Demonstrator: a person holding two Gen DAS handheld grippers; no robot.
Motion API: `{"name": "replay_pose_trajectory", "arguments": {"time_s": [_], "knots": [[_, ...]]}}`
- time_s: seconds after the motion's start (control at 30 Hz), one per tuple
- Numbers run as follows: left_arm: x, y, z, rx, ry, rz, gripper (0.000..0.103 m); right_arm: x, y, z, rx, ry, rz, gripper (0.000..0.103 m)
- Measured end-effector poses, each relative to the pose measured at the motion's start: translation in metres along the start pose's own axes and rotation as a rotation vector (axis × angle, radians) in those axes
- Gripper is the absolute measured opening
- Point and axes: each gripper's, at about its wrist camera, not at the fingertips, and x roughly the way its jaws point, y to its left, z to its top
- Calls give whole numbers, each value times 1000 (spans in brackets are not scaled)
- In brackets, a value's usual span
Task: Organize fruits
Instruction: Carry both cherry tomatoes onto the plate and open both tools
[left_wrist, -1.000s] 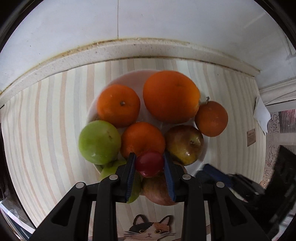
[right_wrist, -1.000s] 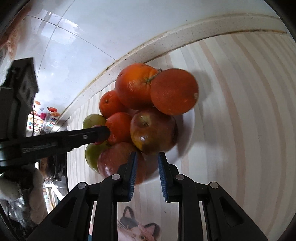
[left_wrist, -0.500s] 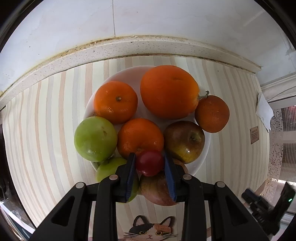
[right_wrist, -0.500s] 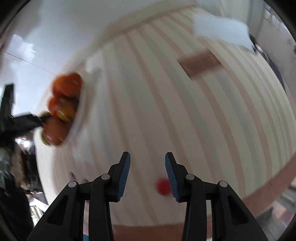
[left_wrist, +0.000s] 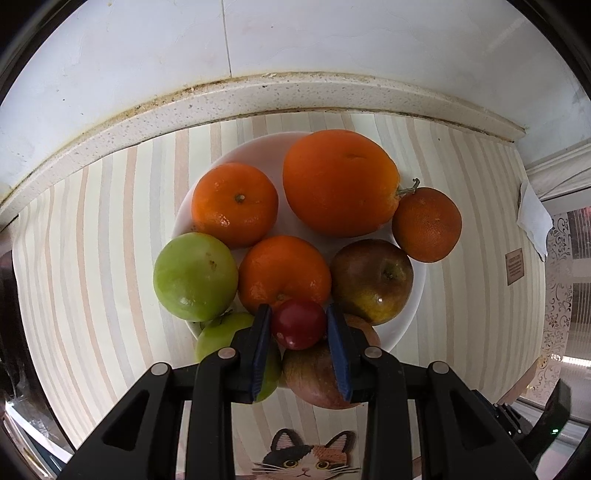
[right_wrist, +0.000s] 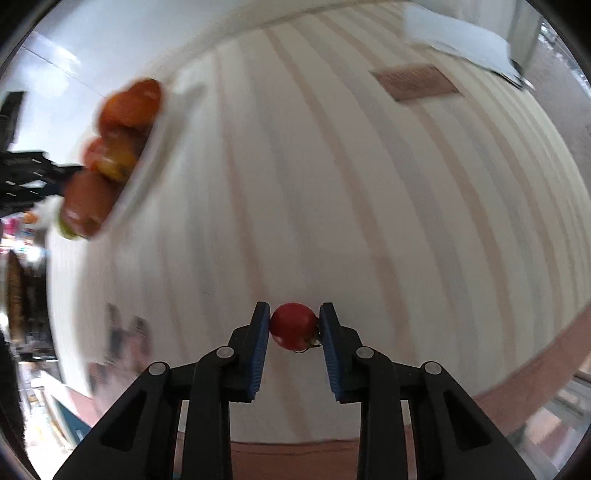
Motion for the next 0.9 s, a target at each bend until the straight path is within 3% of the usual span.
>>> {"name": "replay_pose_trajectory", "arguments": {"time_s": [0.17, 0.33, 0.53, 0.73, 0.83, 0.9], "knots": [[1, 7, 2, -27, 14, -39, 28, 3, 57, 47, -88, -71, 148, 30], [1, 10, 4, -43, 24, -51, 28, 28, 107, 80, -171, -86, 199, 30], [1, 10, 4, -50, 26, -54, 28, 46, 124, 93, -182, -56, 209, 30], [1, 11, 4, -50, 28, -50, 28, 49, 114, 104, -133, -37, 248, 31], [-1, 9, 4, -56, 36, -45, 28, 49, 109, 107, -98, -30, 278, 38], [-4, 8, 4, -58, 38, -41, 32, 43, 103, 107, -77, -36, 289, 58]]}}
